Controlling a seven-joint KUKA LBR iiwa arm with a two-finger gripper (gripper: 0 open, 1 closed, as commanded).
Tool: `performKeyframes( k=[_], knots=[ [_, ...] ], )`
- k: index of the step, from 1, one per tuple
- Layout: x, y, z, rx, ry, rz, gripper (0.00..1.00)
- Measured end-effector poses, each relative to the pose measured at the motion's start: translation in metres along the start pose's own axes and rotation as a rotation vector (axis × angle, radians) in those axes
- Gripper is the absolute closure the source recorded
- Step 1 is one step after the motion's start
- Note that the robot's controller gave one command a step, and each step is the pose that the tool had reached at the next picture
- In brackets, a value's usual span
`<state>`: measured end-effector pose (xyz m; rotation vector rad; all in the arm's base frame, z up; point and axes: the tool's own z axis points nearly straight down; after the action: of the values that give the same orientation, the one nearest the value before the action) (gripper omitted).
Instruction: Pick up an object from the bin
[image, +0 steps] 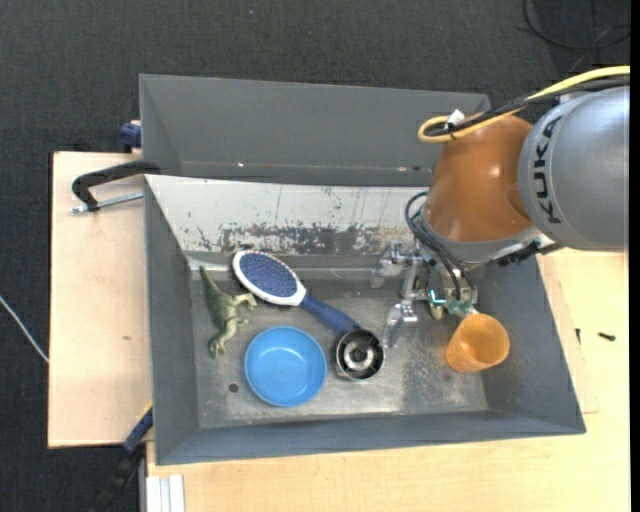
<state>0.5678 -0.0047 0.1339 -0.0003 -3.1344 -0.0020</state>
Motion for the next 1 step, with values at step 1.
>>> performKeyframes(
  k=[1],
  knots=[
    [0.0006,0.0874,0.0609,-0.006,-0.015,0.212,0.0]
  ],
)
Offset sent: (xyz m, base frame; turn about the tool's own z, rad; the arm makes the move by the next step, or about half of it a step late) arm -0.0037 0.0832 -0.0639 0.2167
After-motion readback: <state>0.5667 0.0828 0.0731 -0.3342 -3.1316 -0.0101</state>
